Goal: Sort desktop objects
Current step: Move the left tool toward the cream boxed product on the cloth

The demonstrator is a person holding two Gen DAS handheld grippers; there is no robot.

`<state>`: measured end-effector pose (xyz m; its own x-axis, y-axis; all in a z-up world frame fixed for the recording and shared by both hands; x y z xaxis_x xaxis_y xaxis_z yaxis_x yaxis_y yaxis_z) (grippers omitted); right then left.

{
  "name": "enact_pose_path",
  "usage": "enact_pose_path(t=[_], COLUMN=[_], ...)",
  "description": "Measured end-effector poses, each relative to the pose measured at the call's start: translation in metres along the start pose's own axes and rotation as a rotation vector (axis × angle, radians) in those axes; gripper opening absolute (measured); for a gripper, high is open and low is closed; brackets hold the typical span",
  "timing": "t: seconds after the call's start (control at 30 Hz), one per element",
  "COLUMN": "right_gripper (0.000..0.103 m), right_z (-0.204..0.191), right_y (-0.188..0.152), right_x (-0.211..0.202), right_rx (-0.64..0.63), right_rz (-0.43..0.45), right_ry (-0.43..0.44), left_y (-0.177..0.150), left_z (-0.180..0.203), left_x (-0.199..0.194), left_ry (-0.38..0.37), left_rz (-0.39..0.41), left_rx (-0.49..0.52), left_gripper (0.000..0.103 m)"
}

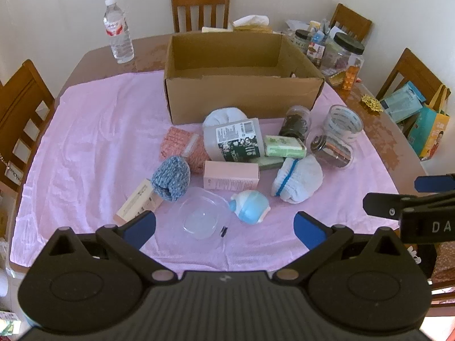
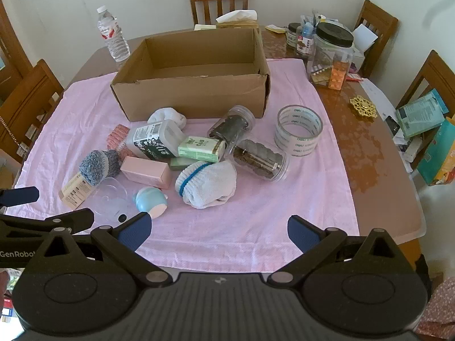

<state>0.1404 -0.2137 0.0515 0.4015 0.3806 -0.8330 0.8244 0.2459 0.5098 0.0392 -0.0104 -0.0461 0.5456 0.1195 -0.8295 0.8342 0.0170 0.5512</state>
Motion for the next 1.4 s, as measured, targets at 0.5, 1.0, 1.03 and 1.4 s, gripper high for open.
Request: enact_pose_path(t=[0.5, 1.0, 1.03, 1.4], right_gripper=[0.103, 0.103, 0.103, 0.103], right_z=[0.010, 0.013, 0.012, -0.014], right_y=[0.001, 0.010, 0.011, 0.021], right_x=[0.004, 0.025, 0.026, 0.035], right_rx=[-0.010, -0.152, -0.164, -0.319], right_rz=[0.024, 0.048, 0.050, 0.093], right_ry=[0.052, 0.149, 0.158, 0.291], left_y=[0.000, -0.017, -0.019, -0.032], left_z=[0.008, -0.007, -0.010, -0.037], left_x=[0.003, 0.004, 0.005, 0.011], left_ry=[-0.005, 0.093, 0.090, 0.243], left_rz=[0.025, 0.084, 0.078, 0.084], left_rx=[-0.009, 0.010, -0.005, -0.024], left_gripper=[0.102, 0.102, 0.103, 0.103])
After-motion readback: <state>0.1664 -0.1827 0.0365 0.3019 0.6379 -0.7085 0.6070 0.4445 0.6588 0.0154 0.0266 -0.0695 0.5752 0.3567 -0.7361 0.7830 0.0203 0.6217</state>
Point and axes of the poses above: each gripper's, at about its wrist camera, not at the fingertips, and x roughly the way its jaws point, z to its right, y to its top, the point moved 6 cm from there along x, roughly the way its jaws point, and after that the axes turned 9 degrees about y, right-handed, at the moved point
